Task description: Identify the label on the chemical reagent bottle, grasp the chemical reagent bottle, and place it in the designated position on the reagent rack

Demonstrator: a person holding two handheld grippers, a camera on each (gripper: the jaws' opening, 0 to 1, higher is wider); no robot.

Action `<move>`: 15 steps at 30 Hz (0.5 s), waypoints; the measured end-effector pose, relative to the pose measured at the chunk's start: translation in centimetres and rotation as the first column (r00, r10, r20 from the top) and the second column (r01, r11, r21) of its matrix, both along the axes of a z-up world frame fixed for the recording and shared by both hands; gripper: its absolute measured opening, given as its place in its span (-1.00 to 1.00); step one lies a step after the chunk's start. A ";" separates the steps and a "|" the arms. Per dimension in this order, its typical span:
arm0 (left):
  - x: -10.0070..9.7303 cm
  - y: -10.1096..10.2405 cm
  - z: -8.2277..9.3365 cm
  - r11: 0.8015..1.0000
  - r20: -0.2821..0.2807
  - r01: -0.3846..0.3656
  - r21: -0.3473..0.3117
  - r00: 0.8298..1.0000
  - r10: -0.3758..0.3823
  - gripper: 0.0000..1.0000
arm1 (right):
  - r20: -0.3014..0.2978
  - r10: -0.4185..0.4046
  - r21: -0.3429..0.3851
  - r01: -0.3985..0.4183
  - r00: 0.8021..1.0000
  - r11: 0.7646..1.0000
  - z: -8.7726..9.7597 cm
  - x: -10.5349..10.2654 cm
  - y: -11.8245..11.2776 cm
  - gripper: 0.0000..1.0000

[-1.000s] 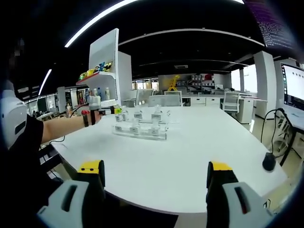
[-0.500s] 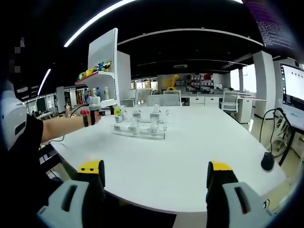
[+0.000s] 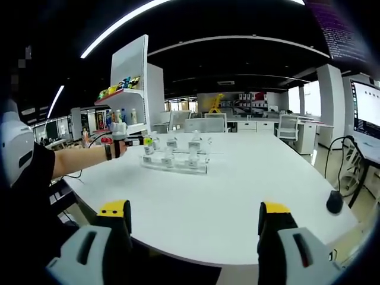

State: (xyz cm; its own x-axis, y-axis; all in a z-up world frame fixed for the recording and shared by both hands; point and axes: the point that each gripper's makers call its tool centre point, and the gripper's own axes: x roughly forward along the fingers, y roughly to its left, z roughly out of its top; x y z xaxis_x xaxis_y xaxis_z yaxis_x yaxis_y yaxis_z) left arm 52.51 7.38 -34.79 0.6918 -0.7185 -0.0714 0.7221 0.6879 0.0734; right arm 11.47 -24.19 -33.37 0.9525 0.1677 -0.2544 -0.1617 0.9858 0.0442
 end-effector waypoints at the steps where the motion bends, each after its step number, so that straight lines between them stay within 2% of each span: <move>1: -0.1 0.0 0.0 1.000 0.003 -0.006 0.000 1.000 0.006 -0.51 | 0.000 0.001 0.000 -0.001 1.000 1.000 0.0 0.0 0.0 0.69; 5: -0.3 0.2 -0.1 1.000 -0.001 -0.014 -0.009 1.000 0.014 -0.51 | -0.004 0.003 0.002 -0.003 1.000 1.000 -0.2 0.0 0.1 0.69; 11: -0.1 0.5 -1.8 0.999 -0.025 -0.032 0.028 0.999 0.033 -0.51 | -0.006 0.003 0.006 -0.003 1.000 1.000 -0.4 0.1 -0.1 0.69; 15: -0.6 -0.1 -2.4 0.998 -0.034 -0.037 0.041 0.999 0.039 -0.51 | -0.004 0.004 0.005 -0.004 1.000 1.000 -0.3 0.0 -0.1 0.69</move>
